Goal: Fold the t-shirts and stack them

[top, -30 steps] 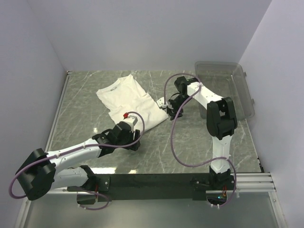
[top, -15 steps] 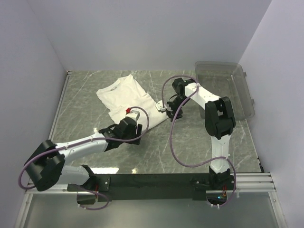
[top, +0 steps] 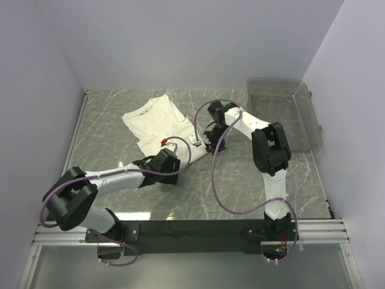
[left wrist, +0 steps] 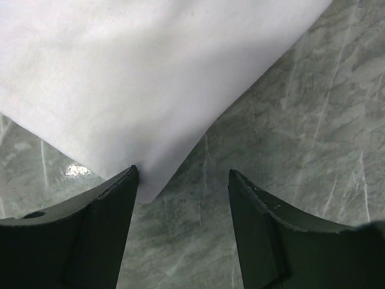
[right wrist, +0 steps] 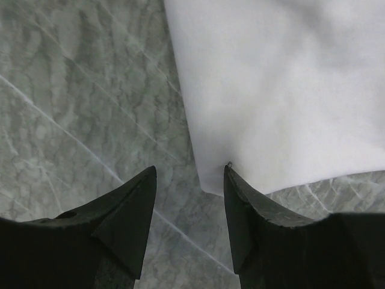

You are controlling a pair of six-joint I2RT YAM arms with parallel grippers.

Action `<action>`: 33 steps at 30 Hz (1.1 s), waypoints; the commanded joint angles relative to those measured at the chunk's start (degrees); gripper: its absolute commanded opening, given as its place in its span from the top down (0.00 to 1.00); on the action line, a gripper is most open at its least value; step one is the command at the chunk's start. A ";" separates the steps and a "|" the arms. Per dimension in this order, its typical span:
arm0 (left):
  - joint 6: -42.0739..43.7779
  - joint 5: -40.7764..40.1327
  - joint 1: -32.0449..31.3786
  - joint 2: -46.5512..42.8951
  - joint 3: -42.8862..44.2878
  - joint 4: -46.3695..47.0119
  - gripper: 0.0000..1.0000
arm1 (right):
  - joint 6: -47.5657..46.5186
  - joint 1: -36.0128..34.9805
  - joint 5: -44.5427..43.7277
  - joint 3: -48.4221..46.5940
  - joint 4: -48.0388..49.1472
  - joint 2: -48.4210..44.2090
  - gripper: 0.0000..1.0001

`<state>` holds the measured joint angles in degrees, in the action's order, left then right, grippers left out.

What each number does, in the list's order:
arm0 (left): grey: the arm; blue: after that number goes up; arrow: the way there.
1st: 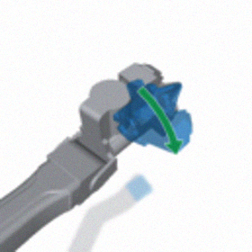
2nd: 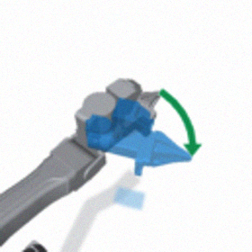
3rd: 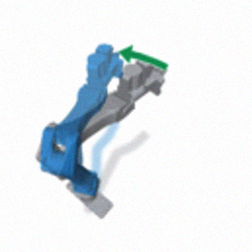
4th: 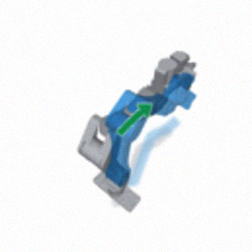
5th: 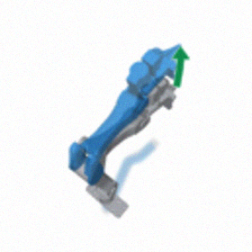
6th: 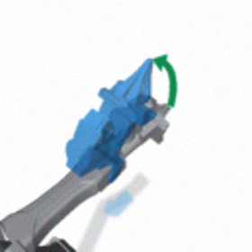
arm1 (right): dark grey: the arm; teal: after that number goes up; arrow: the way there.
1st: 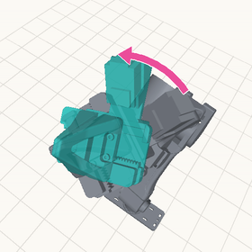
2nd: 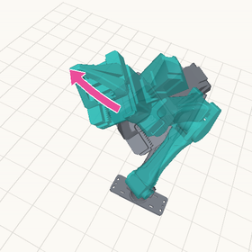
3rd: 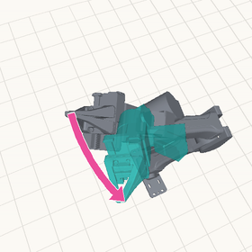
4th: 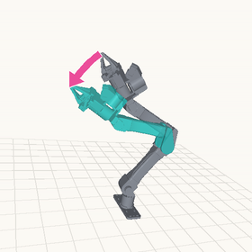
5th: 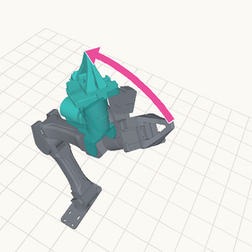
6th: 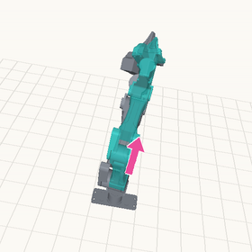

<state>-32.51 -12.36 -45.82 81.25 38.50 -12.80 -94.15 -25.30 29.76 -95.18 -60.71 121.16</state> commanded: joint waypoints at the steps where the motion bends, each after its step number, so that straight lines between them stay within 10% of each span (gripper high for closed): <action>1: -1.50 -1.96 0.73 0.57 1.75 -2.05 0.32 | 2.13 -1.07 -3.12 -2.47 1.73 1.62 0.44; 10: -2.38 -1.18 1.09 6.37 4.47 -4.25 0.41 | 4.68 -2.21 -6.64 -3.61 2.79 3.82 0.48; 23: -4.49 -0.03 1.09 12.70 5.26 -5.92 0.60 | 8.28 -2.47 -7.44 0.78 5.95 3.29 0.88; 29: -5.28 -1.61 1.09 15.86 6.50 -8.56 0.96 | 9.33 -1.68 -4.02 -0.18 3.59 2.68 1.00; 33: -5.28 -1.35 0.91 14.99 6.41 -9.17 1.00 | 10.74 -0.63 -2.17 -1.76 1.39 2.67 1.00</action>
<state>-36.12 -17.26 -44.73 92.20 48.25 -15.77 -85.27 -26.57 24.75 -96.36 -55.09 124.22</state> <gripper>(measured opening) 0.043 0.028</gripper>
